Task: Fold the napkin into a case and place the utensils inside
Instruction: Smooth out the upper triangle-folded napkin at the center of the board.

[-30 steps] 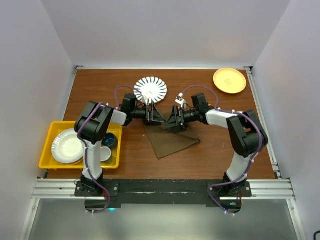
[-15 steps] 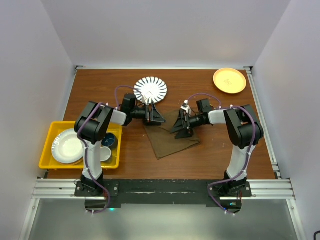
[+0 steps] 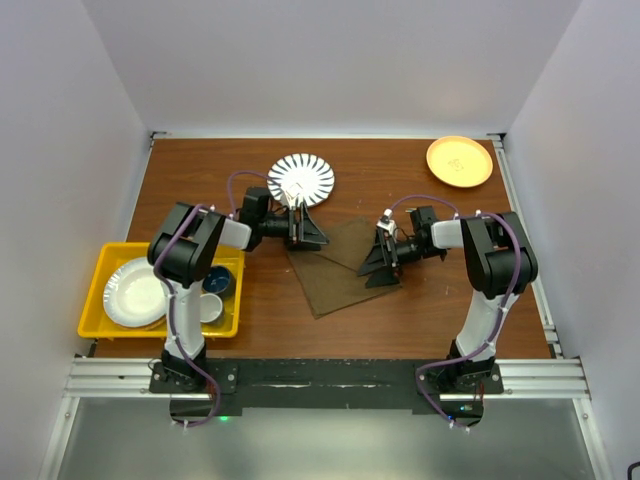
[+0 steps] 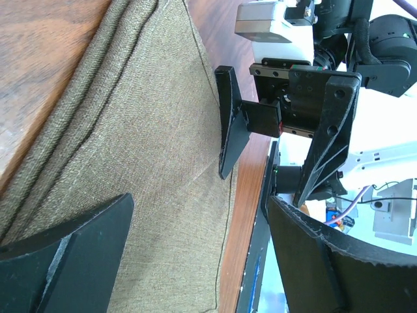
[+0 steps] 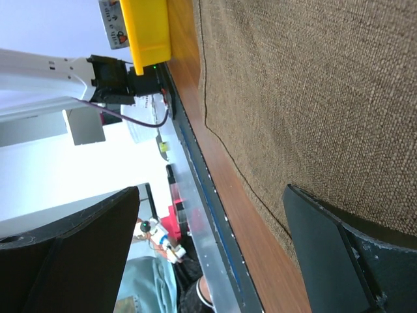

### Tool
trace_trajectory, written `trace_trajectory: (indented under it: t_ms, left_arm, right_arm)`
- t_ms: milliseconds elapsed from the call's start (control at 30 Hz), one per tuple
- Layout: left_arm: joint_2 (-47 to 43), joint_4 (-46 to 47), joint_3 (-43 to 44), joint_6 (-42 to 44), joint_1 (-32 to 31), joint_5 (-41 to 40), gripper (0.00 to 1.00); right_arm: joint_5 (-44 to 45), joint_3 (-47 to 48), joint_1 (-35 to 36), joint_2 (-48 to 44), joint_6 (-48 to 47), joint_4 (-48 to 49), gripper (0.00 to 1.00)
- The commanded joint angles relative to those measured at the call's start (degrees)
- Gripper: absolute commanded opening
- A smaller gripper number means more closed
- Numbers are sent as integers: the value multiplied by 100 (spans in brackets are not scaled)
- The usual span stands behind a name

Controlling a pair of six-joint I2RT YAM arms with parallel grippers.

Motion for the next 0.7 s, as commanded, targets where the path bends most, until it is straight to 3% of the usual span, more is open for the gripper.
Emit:
trace_trajectory:
  t_ms: [0, 167, 367, 667]
  left_arm:
    - [308, -525, -228, 349, 329, -456, 91]
    - [107, -497, -123, 428, 312, -219, 92]
    - [-789, -795, 228, 568, 224, 72, 93]
    - [-344, -998, 475, 630, 259, -121, 92]
  right_arm:
    - [931, -202, -71, 237, -514, -509, 98]
    - [1046, -202, -71, 202, -505, -491, 98]
    - [1134, -185, -62, 0, -461, -492, 98]
    - [1186, -97, -62, 105, -470, -553, 98]
